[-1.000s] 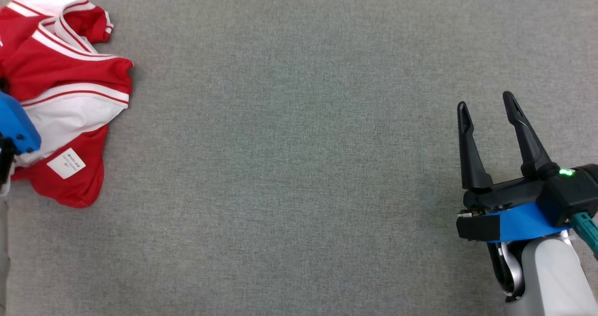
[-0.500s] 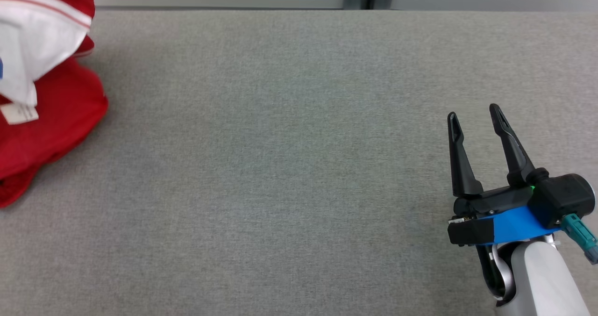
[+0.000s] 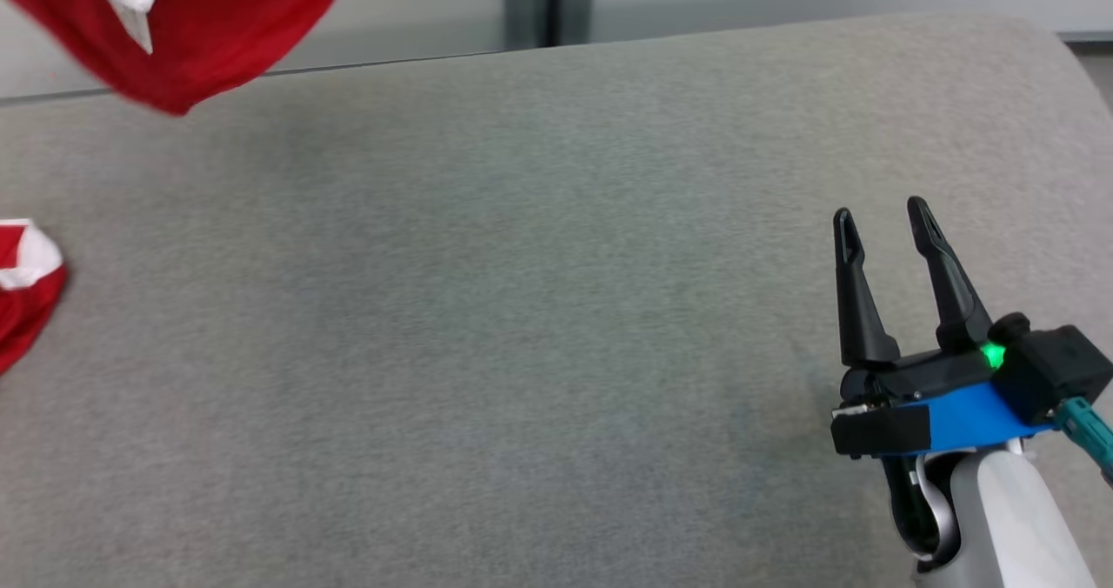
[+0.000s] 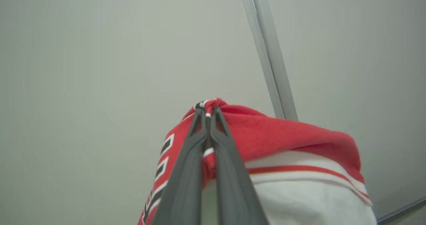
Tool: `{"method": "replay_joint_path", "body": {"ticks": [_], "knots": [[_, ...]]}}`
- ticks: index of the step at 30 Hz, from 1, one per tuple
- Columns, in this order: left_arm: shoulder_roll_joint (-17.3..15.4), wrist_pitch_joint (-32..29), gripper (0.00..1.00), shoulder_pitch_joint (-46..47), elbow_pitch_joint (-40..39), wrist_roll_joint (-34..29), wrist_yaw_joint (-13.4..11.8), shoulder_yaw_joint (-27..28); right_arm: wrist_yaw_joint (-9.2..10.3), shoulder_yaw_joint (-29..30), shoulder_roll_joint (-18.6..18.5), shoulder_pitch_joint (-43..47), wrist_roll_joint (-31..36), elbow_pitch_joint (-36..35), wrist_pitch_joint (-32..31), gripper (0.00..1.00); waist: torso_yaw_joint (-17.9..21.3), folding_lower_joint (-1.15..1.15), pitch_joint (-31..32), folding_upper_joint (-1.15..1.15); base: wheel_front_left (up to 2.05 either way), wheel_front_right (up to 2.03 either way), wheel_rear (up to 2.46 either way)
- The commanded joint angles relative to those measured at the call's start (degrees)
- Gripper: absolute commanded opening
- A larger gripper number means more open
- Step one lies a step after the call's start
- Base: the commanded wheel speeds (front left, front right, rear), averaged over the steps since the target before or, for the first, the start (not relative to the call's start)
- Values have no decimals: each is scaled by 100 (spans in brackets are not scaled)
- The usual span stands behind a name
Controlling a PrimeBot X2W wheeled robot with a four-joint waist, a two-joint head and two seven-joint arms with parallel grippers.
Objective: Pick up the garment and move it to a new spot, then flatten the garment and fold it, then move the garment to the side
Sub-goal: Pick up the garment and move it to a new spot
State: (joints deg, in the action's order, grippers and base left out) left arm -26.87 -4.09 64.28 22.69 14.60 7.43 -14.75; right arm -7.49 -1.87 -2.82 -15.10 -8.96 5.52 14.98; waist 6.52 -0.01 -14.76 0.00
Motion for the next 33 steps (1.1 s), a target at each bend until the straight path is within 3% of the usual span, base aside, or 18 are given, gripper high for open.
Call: {"method": "replay_joint_path", "body": {"ticks": [1,8,14,24,33], "knots": [[82,-86,0,95,-174,1,-2,-73,-1,-10,-13,-41,-58,-27,29,100,205,1,76,0,0,0,0],[398,-420,0,144,-880,90,1,-629,-1,-45,-15,-86,-319,-61,29,100,746,1,-32,0,0,0,0],[602,-400,0,-95,-839,323,3,-1178,-1,-49,-13,-131,-418,-96,30,100,905,1,-129,0,0,0,0],[876,243,0,-1312,-291,754,-26,-1621,-1,-63,-14,-133,-350,-77,28,100,779,1,-116,0,0,0,0],[1345,750,0,-2637,308,962,-31,-2116,-1,-81,-14,-49,-254,-3,27,100,551,1,-32,0,0,0,0]]}}
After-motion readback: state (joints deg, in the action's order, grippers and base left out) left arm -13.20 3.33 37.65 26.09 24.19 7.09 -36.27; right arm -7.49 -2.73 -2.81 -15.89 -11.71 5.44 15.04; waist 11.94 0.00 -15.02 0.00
